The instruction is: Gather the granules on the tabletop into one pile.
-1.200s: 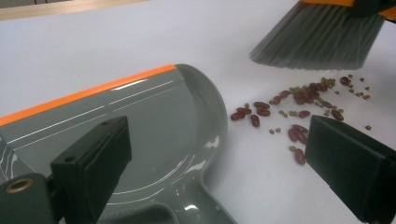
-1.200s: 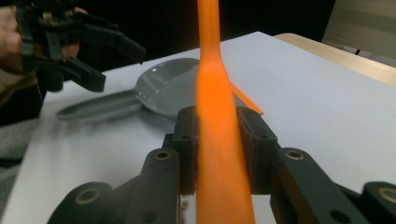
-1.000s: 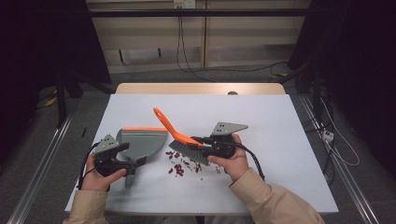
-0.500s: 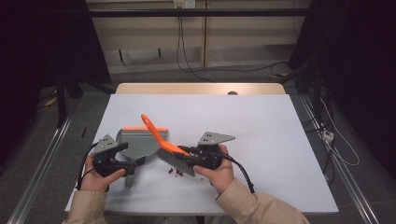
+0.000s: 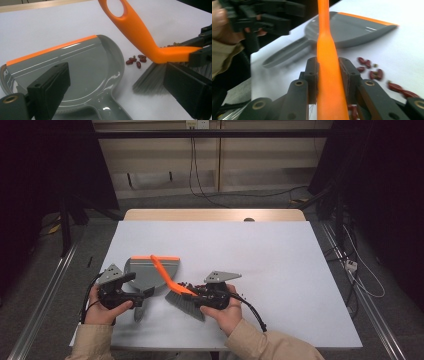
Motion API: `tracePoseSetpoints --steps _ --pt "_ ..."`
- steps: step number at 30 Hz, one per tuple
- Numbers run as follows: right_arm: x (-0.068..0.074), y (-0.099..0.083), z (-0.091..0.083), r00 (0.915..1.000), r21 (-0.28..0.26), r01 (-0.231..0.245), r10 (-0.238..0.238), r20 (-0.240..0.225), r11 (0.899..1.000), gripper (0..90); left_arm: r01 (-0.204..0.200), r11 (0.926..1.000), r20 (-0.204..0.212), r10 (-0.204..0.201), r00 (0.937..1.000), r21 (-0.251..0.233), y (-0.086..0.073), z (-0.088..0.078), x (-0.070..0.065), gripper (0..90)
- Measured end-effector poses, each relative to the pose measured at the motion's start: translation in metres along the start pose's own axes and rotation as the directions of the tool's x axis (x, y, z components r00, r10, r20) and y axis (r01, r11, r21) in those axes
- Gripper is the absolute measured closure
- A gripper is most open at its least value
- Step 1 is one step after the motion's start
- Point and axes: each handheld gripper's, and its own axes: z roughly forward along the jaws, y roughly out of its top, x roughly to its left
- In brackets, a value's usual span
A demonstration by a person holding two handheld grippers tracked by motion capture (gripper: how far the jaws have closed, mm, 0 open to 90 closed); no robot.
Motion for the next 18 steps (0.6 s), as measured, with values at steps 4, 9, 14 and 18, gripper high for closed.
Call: tracePoseSetpoints --steps 4,9,14,18 --pt "-0.007 -0.001 -0.003 0.9996 0.001 0.003 -0.003 0.028 1.0 71.6 0.001 1.0 0.001 -0.001 1.0 0.001 0.0 0.001 0.0 7.2" --pt "-0.015 -0.001 -0.01 0.9986 -0.001 -0.008 0.008 0.052 1.0 71.5 -0.001 1.0 0.003 0.001 1.0 -0.002 0.0 0.002 -0.001 7.3" --pt "-0.023 -0.002 -0.019 0.9966 -0.013 -0.023 0.024 0.079 1.0 71.5 -0.003 1.0 0.005 0.003 1.0 0.002 0.001 0.002 -0.001 7.2" --pt "-0.029 -0.003 -0.026 0.9946 -0.02 -0.029 0.031 0.099 0.999 71.5 -0.002 1.0 0.007 0.002 1.0 -0.001 0.002 0.003 -0.002 7.2"
